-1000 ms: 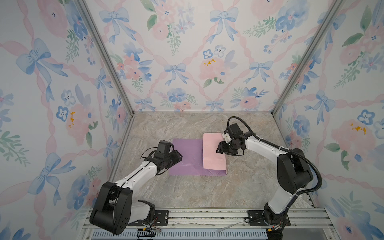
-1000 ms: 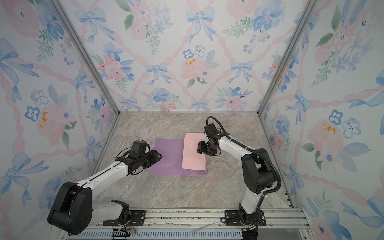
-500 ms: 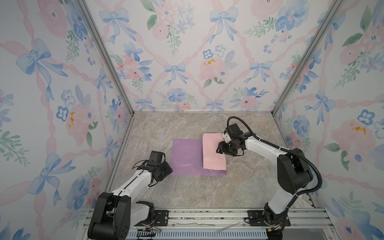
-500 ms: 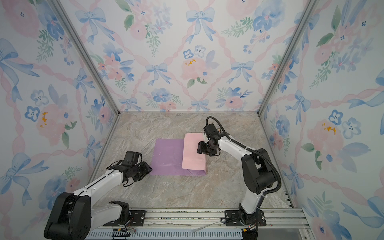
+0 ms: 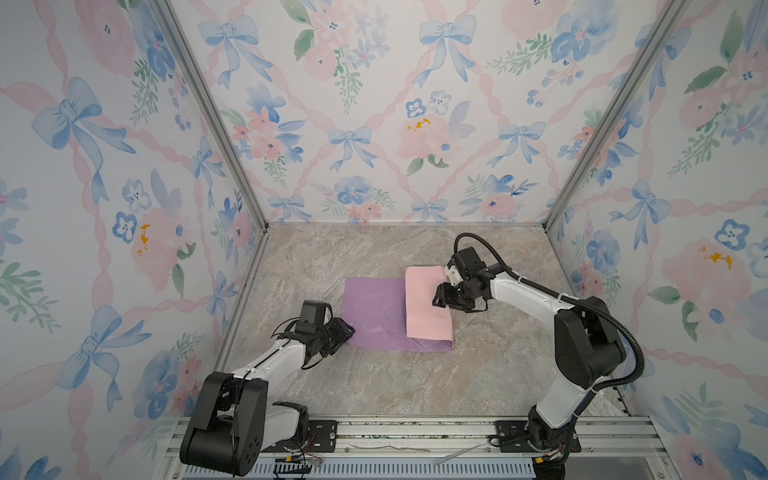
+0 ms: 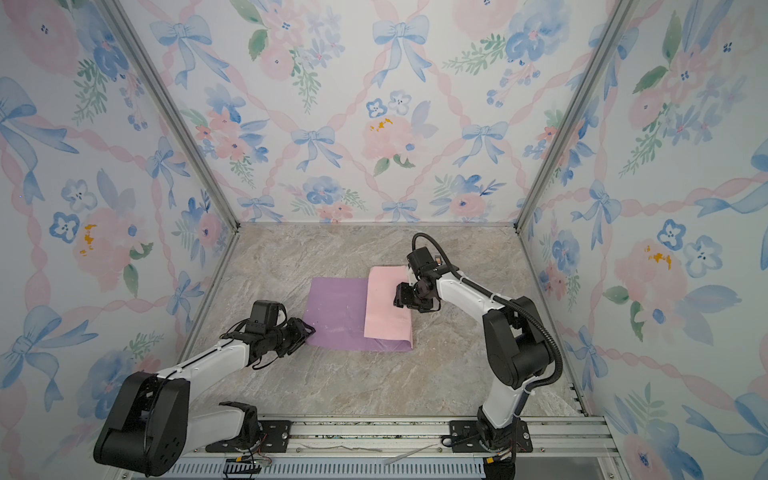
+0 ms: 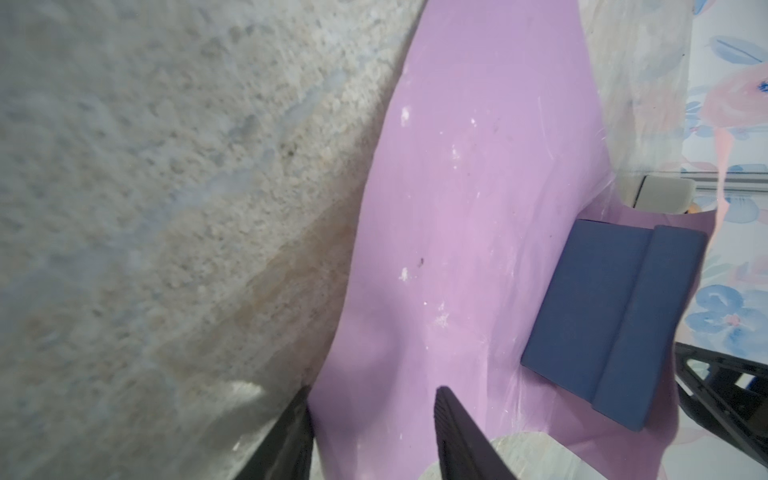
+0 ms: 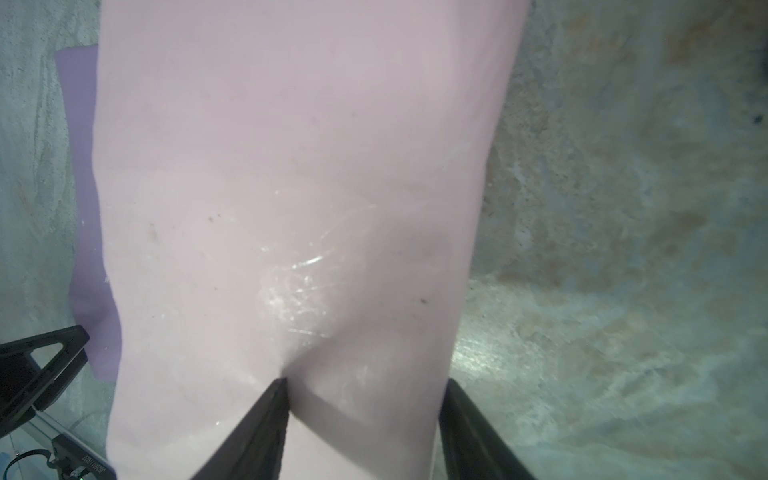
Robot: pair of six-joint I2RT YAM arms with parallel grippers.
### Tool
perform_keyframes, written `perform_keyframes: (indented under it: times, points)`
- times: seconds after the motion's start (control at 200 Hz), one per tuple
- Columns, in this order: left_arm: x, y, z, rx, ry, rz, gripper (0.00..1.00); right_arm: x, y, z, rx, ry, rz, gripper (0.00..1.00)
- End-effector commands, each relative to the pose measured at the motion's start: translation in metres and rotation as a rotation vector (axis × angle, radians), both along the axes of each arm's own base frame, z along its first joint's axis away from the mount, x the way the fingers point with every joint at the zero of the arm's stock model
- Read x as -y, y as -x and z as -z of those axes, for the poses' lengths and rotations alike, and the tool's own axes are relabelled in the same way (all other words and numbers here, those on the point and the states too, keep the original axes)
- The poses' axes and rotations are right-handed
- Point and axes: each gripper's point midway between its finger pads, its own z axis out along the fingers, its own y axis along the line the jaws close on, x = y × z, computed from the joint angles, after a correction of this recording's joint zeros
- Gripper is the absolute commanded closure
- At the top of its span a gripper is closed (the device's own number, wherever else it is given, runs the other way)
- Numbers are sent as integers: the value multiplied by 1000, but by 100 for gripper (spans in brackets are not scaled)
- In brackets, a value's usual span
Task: Wrap the gift box in paper
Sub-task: 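Release the box and pull the left gripper back toward the robot, then grasp the near paper edge with the left gripper and fold it over the box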
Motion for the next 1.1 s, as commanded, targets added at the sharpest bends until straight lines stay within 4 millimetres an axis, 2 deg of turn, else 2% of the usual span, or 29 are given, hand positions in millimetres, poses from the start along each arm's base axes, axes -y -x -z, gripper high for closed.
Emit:
perform_keyframes:
  times: [0.0,0.145,0.36,0.6,0.81,0.99,1.095]
  points:
    - [9,-6,-8,32,48,16,51,12,15,26,-55,101,-1,41]
    - [16,-9,-20,103,76,40,46,12,15,24,-52,99,-2,41]
    - [28,-13,-27,154,186,55,46,13,17,23,-50,103,0,41]
    - [31,-20,-40,221,205,72,45,13,16,23,-47,101,-2,41]
    - [25,-16,-29,192,195,37,47,13,18,22,-45,100,-3,41]
    - [16,-4,-19,156,181,-13,60,14,19,20,-42,104,-1,41]
    - [7,3,-15,137,119,-35,62,15,20,24,-49,107,-1,41]
